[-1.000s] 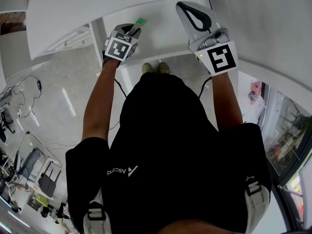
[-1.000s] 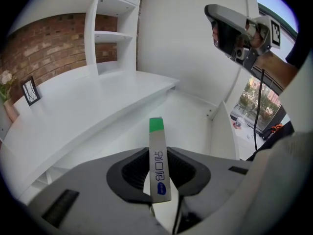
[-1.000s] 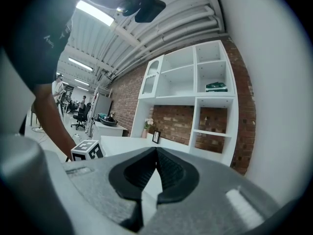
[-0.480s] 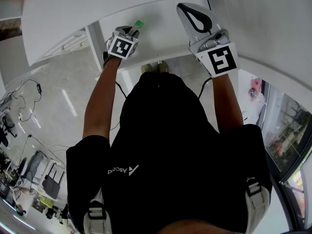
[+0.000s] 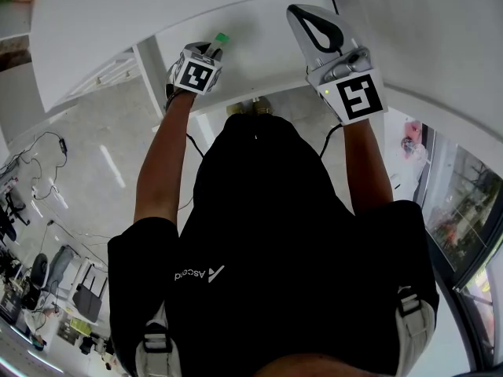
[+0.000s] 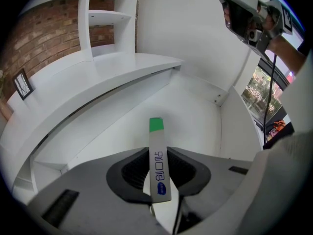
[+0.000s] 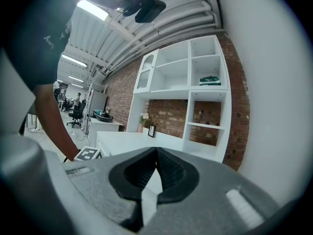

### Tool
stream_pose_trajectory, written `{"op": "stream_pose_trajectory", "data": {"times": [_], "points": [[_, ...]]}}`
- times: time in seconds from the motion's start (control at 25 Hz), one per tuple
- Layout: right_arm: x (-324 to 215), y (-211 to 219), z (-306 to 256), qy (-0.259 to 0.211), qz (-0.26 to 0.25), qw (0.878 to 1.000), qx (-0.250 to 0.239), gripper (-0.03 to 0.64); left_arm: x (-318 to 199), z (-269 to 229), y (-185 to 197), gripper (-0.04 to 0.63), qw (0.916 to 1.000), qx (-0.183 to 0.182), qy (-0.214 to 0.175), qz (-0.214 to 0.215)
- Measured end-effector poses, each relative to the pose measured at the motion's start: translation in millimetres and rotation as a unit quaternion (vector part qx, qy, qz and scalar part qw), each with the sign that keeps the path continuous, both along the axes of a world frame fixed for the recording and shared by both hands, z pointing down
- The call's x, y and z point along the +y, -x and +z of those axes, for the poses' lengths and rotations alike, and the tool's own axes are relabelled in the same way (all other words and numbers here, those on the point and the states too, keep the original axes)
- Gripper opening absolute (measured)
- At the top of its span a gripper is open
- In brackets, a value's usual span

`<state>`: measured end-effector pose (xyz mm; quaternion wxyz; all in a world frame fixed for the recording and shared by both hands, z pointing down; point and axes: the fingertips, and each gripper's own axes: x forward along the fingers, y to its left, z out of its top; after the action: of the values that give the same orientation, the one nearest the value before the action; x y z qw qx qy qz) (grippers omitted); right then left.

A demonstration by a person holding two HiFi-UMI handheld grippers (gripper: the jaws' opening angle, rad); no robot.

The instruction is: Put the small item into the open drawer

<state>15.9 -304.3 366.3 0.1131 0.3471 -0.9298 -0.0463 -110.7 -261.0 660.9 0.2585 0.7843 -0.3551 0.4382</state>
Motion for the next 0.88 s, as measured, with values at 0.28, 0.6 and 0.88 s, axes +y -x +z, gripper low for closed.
{"op": "stream_pose_trajectory", "data": {"times": [0.28, 0.6, 0.88], "points": [[-1, -1, 2, 0.002, 0.002, 1.0, 0.0, 0.002, 1, 5, 3, 0.098, 1.0, 0.0, 0.001, -0.004], [2, -2, 1, 0.001, 0.001, 1.0, 0.001, 0.002, 0, -3, 3, 0.118, 0.9999, 0.006, -0.008, -0.007], [4, 0, -3, -0.002, -0.006, 1.0, -0.004, 0.002, -3, -32, 3, 0.123, 0.9991, 0.015, -0.039, -0.008]]}}
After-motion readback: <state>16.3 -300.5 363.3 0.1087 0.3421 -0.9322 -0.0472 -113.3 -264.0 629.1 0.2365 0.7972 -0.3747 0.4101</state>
